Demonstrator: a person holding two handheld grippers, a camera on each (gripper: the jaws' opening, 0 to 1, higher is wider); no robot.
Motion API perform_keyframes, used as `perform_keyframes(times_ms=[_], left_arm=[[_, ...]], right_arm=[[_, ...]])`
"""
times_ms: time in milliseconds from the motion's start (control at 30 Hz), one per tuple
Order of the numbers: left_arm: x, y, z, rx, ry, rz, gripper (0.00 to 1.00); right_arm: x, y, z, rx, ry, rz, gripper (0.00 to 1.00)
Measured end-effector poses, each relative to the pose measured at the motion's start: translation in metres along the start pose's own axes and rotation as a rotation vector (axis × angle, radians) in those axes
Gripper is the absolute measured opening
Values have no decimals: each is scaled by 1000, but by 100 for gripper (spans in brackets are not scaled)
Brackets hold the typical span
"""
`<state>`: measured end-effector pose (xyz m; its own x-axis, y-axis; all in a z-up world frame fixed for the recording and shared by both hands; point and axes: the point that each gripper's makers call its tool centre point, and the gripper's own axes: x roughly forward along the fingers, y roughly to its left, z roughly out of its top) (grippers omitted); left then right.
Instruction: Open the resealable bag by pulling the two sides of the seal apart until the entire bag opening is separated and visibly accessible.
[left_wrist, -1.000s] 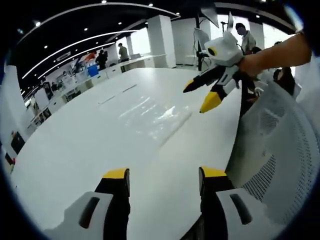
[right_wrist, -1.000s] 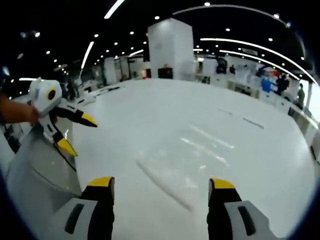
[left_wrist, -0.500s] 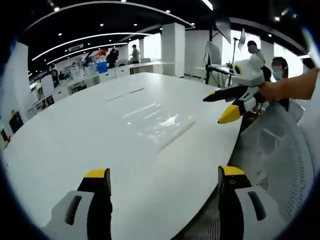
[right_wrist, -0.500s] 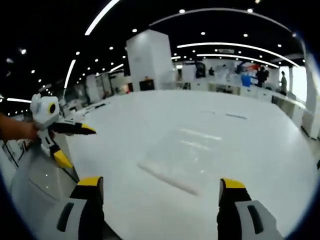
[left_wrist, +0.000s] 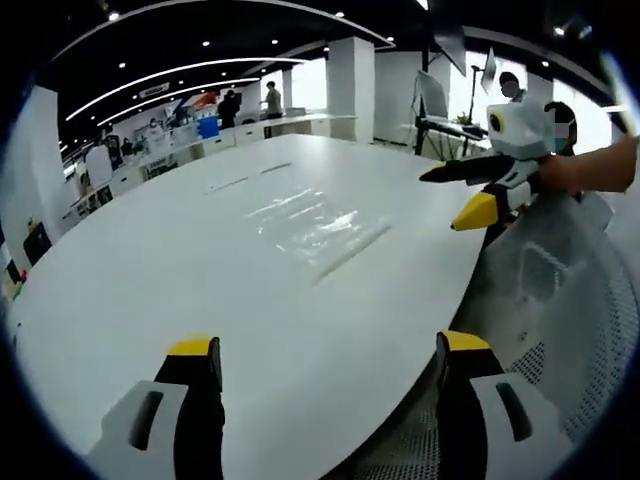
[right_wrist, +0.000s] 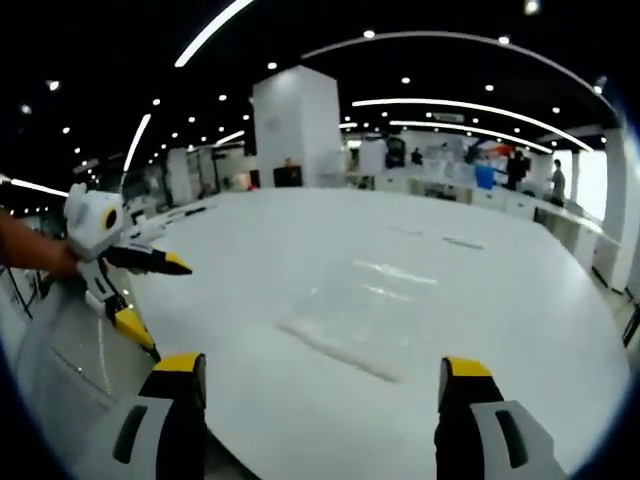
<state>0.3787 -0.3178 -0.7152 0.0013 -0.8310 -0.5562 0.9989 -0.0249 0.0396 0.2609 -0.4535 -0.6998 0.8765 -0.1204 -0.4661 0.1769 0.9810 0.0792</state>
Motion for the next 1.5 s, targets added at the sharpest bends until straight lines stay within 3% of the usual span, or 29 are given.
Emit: perform_keyframes(times_ms=[233, 400, 733, 1067, 1267, 1500], left_arm=[[1, 8, -5, -35, 10, 31, 85], [3, 6, -7, 13, 25, 29, 85], [3, 12, -12, 5, 47, 54, 84], [2, 14, -9, 7, 29, 59, 83], [3, 12, -13, 9, 46, 50, 82], [2, 13, -16, 14, 56, 54, 81]], right_arm=[[1, -4, -4, 41, 11, -7, 95], [0, -6, -6, 37, 19, -18, 95], [0, -13, -10, 32, 41, -49, 92], [-2, -19, -10, 18, 49, -86, 90], [-3, -24, -20, 13, 94, -115, 87], [-3, -22, -25, 12, 118, -100, 84]])
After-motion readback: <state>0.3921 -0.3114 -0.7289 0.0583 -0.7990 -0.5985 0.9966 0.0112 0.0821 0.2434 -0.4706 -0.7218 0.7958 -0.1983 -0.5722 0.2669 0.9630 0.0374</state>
